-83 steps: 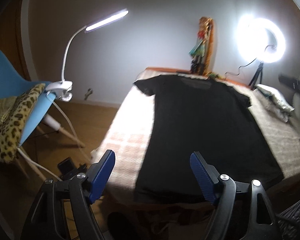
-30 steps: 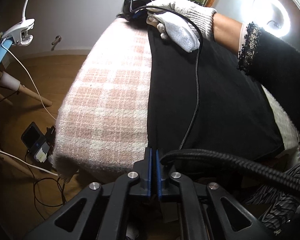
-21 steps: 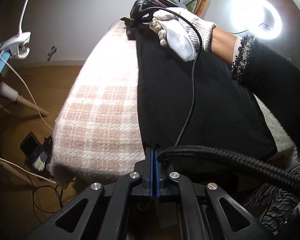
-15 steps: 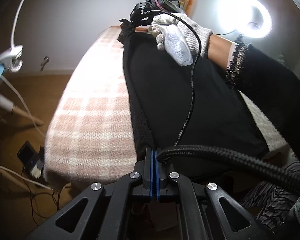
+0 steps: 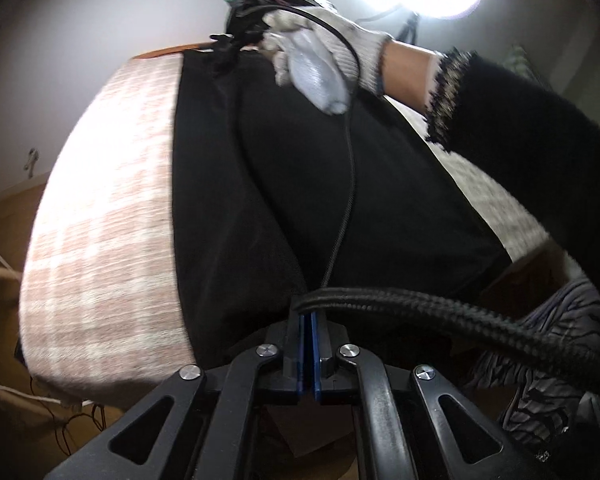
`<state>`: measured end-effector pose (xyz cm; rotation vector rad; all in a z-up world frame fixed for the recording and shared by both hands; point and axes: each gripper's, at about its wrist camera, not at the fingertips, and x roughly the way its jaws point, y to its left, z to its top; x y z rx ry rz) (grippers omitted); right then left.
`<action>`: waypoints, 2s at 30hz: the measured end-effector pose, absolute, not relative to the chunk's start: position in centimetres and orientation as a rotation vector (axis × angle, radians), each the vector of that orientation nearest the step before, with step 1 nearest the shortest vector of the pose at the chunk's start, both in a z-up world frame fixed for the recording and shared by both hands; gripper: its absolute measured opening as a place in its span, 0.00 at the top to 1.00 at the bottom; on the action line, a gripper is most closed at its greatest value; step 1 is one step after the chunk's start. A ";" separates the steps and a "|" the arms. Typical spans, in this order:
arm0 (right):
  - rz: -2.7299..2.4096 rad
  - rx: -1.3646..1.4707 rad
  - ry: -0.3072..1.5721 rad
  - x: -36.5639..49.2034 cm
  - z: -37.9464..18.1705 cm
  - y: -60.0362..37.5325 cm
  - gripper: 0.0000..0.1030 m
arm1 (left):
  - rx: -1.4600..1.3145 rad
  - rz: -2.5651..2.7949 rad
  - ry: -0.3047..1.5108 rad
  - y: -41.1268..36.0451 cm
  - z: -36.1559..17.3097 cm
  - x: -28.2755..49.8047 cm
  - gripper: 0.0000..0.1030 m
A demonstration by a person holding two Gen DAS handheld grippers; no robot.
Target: Fold small clothes
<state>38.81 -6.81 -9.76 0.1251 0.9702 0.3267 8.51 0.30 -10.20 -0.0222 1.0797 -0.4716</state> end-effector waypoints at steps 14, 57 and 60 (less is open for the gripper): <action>0.300 0.180 0.842 34.5 -3.9 -14.9 0.36 | 0.152 -0.431 0.959 0.1 -8.3 2.2 0.64; 0.218 0.432 0.833 18.9 -3.4 -45.6 0.30 | 0.236 -0.681 0.800 -24.7 -11.4 2.2 0.43; 0.248 0.435 0.852 20.7 -4.4 -44.6 0.30 | 0.259 -0.662 0.815 -25.3 -12.2 2.7 0.46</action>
